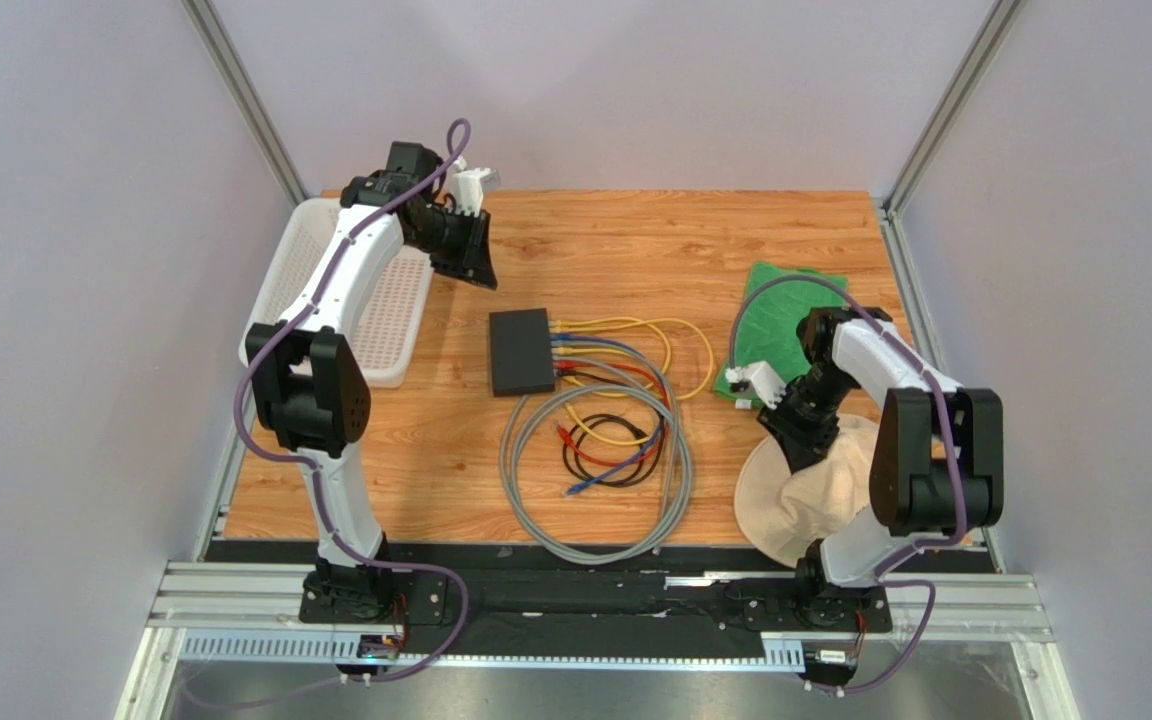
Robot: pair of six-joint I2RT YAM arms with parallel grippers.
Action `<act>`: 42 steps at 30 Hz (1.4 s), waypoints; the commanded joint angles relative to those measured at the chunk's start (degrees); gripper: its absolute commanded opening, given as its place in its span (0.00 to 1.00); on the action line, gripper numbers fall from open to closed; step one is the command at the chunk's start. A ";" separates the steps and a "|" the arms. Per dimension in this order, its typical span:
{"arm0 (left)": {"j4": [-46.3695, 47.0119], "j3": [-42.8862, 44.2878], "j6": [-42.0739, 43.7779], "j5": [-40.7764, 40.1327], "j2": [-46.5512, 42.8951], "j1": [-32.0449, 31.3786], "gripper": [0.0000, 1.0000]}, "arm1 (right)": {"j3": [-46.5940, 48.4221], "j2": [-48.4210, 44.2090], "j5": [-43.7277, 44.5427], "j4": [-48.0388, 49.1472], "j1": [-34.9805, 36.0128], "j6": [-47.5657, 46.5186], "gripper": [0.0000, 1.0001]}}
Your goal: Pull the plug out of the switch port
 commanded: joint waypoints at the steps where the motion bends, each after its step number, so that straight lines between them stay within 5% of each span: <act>1: 0.48 2.21 -0.07 0.99 0.38 -0.43 0.20 | 5.07 3.95 10.68 10.05 -3.19 2.82 0.16; 9: 2.85 -3.33 -3.76 -1.11 -0.76 -0.43 0.23 | 38.08 19.59 17.56 9.99 -10.58 8.54 0.13; 14: 2.50 -6.84 -3.32 -2.87 -1.99 -0.61 0.36 | 53.94 22.68 -0.35 1.99 -6.64 15.01 0.22; 20: 2.23 -12.03 -5.17 -2.43 -1.64 -0.61 0.44 | 52.64 22.94 -12.15 12.78 3.64 28.21 0.59; 22: 1.89 -12.12 -5.17 -3.57 -0.41 -0.61 0.52 | 53.68 24.95 -13.90 14.90 7.06 32.35 0.61; 28: 0.30 -6.95 -5.17 -5.51 6.17 -0.61 0.53 | 58.43 33.48 -17.34 15.97 12.79 36.66 0.63; 42: -0.40 5.46 -5.17 -2.26 22.08 -1.22 0.53 | 59.50 35.51 -15.94 16.76 13.76 40.01 0.65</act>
